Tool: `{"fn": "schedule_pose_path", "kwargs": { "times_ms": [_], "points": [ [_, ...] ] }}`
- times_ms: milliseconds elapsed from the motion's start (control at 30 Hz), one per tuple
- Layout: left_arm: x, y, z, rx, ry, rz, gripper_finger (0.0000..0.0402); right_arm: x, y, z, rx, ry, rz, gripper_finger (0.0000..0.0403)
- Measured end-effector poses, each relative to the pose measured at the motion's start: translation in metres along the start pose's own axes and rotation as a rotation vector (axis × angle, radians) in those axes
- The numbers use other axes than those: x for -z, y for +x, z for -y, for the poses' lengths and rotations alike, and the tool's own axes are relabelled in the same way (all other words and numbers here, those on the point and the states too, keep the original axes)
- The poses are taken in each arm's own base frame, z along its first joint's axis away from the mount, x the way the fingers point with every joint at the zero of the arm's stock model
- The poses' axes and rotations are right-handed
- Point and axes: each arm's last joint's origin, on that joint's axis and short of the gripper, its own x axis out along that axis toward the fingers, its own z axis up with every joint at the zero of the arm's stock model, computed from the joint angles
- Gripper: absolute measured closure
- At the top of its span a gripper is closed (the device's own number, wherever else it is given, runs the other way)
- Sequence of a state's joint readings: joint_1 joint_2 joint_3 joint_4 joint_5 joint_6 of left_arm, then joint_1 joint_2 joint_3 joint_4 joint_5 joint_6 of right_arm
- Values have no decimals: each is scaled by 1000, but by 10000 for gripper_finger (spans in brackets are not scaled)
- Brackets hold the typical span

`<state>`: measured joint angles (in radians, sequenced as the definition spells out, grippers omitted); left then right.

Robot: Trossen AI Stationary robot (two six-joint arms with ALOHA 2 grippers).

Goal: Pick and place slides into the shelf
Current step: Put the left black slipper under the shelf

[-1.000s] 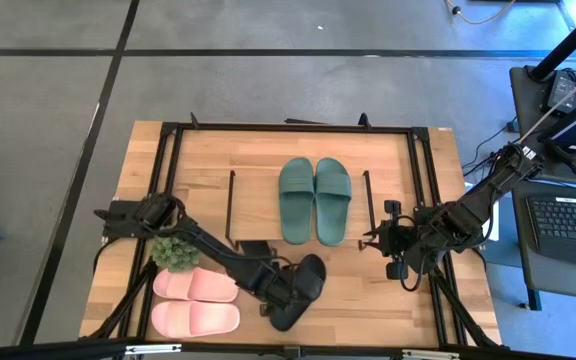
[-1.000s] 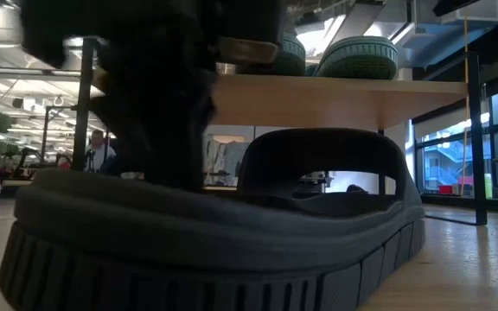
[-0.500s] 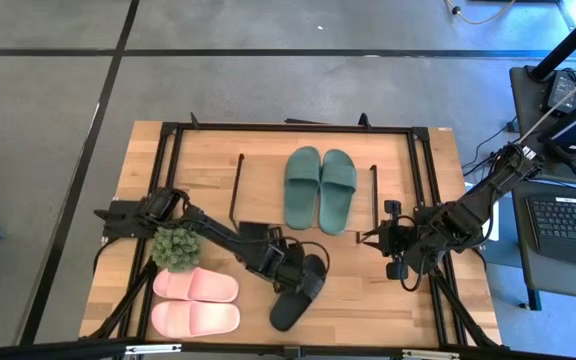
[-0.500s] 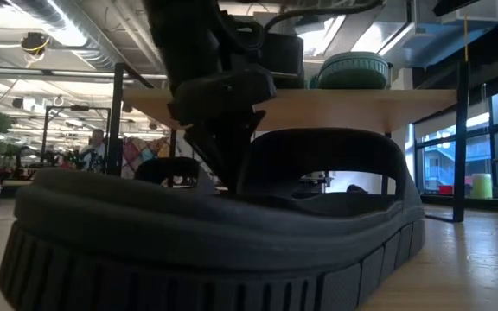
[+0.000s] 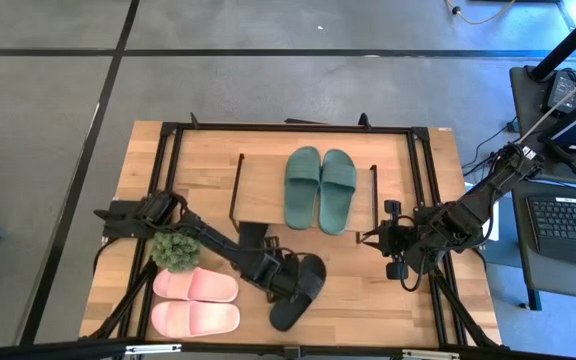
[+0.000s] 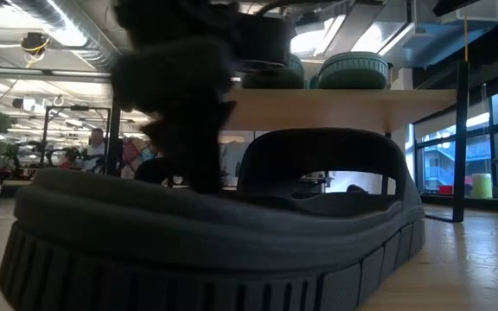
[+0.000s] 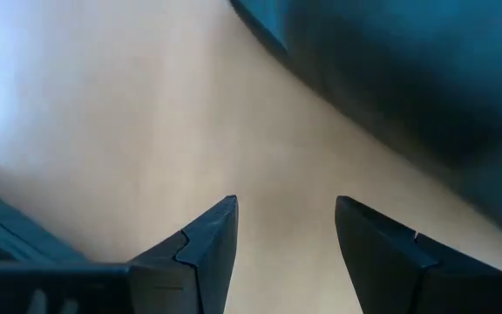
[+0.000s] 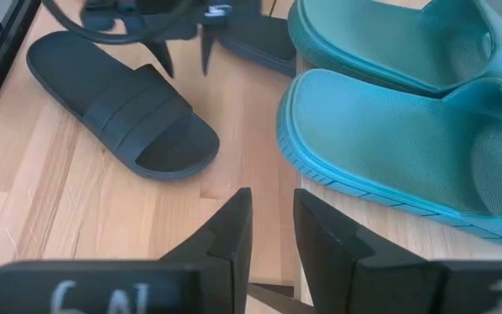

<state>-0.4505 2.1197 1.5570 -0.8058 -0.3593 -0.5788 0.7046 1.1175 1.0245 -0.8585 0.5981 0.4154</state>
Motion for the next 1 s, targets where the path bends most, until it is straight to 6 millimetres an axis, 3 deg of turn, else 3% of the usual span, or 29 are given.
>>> {"fn": "schedule_pose_path", "kwargs": {
  "times_ms": [267,400,800,1000],
  "points": [
    [38,-34,10,-66,45,-177,217,0,0,0,-1,12,3,314],
    [46,-47,12,-80,63,-196,217,0,0,0,1,12,5,314],
    [43,-43,14,-4,188,-209,217,-1,0,0,1,24,6,314],
    [55,-30,9,-16,187,-223,217,-1,0,0,1,4,6,314]
  ]
}}
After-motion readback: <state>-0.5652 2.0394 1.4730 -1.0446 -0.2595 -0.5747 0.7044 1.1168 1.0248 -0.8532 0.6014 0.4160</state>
